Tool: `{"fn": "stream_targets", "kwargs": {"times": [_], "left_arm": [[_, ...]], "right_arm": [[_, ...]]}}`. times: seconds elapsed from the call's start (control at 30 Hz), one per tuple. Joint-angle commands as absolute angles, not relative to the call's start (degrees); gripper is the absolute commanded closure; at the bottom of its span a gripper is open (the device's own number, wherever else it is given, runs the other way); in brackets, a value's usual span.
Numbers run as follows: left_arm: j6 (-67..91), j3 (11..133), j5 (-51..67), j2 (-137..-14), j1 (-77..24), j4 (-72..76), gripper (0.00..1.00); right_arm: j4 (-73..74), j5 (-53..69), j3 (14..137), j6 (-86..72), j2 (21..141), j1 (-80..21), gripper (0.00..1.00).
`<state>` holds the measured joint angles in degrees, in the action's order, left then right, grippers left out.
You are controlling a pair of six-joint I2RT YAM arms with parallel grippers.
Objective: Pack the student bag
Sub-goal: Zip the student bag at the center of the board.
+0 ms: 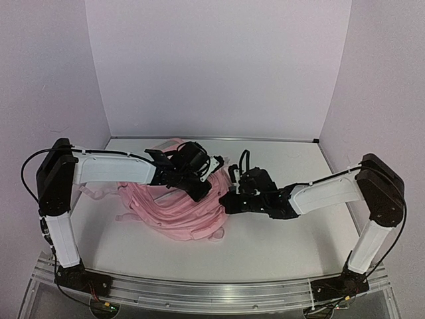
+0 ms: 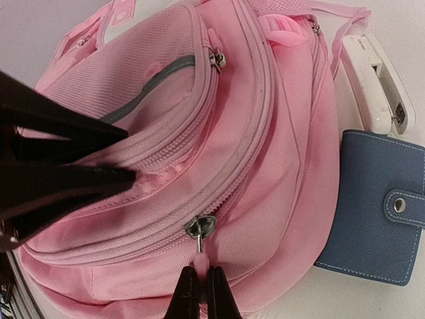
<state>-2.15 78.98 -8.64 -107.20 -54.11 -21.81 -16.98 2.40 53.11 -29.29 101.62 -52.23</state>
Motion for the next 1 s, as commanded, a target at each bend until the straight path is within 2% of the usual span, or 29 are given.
{"fn": "stream_targets", "kwargs": {"times": [0.0,0.07,0.27,0.4,0.7,0.97], "left_arm": [[-2.08,78.54,-10.25,-106.78,-54.83,-21.27,0.96],[-1.87,76.74,-10.15,-105.34,-55.18,-20.67,1.00],[-2.78,69.45,-3.37,-98.99,-56.67,-20.43,1.00],[-1.63,65.92,-3.03,-95.78,-58.63,-22.68,1.00],[-0.46,62.11,1.97,-90.97,-60.64,-28.28,1.00],[-1.36,61.79,4.20,-89.71,-60.91,-32.31,1.00]], "right_arm": [[-19.42,-0.52,51.37,-32.39,96.48,-52.97,1.00],[-17.48,-3.80,51.29,-33.05,96.11,-52.63,1.00],[-14.08,-6.92,52.29,-33.52,96.84,-50.68,1.00],[-14.06,-4.33,53.17,-31.91,96.61,-48.79,1.00],[-13.20,9.56,58.79,-21.75,100.76,-45.49,1.00],[-8.81,8.18,68.96,-13.20,107.91,-44.29,1.00]]}}
